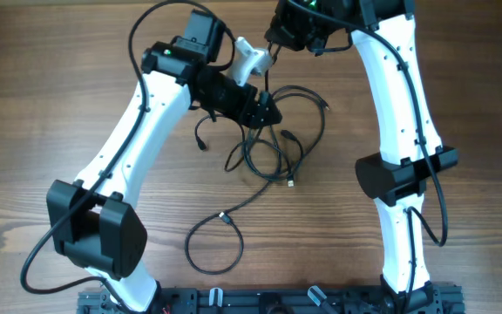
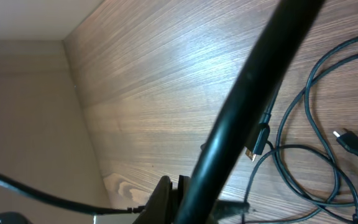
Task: Untangle cables
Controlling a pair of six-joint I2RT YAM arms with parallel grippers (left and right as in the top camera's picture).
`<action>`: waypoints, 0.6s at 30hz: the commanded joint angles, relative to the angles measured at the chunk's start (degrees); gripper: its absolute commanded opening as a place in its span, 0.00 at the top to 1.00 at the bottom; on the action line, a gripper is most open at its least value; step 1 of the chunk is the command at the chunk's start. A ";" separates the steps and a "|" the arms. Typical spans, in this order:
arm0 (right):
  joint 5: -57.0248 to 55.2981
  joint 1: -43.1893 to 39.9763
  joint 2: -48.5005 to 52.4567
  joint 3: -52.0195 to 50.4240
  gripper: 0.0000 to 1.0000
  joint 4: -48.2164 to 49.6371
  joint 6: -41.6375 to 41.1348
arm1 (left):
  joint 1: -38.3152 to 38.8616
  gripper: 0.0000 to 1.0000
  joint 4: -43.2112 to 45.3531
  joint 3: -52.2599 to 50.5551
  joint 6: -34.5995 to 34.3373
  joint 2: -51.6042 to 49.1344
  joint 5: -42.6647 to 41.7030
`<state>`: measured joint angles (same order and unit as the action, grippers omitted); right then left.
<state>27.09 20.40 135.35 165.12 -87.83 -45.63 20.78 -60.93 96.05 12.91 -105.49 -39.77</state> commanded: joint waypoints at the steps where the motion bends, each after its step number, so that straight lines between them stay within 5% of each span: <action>1: 1.20 0.33 0.85 0.17 0.96 0.22 -0.90 | 0.44 0.49 0.11 0.17 1.25 -0.28 2.58; 2: 1.20 0.33 0.85 0.17 0.96 0.39 -0.90 | 0.44 0.61 0.07 0.17 1.22 -0.28 2.60; 6: 4.04 0.22 0.85 0.17 0.96 1.09 -2.62 | 0.44 0.62 -0.04 0.17 1.22 -0.28 2.58; 8: 7.87 -0.81 0.85 0.17 0.96 2.82 -4.94 | 0.20 0.82 0.17 0.17 1.25 -0.28 2.60; 14: 12.90 -3.54 0.85 0.17 0.95 3.65 -8.57 | -1.86 0.70 1.38 0.17 -1.79 -0.28 0.61; 18: 12.83 -3.56 0.85 0.17 0.96 3.23 -8.37 | -1.79 0.91 1.84 0.17 -1.79 -0.28 0.17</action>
<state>37.76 16.45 135.44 165.12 -84.55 -53.19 19.05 -59.29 96.05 11.20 -105.49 -38.39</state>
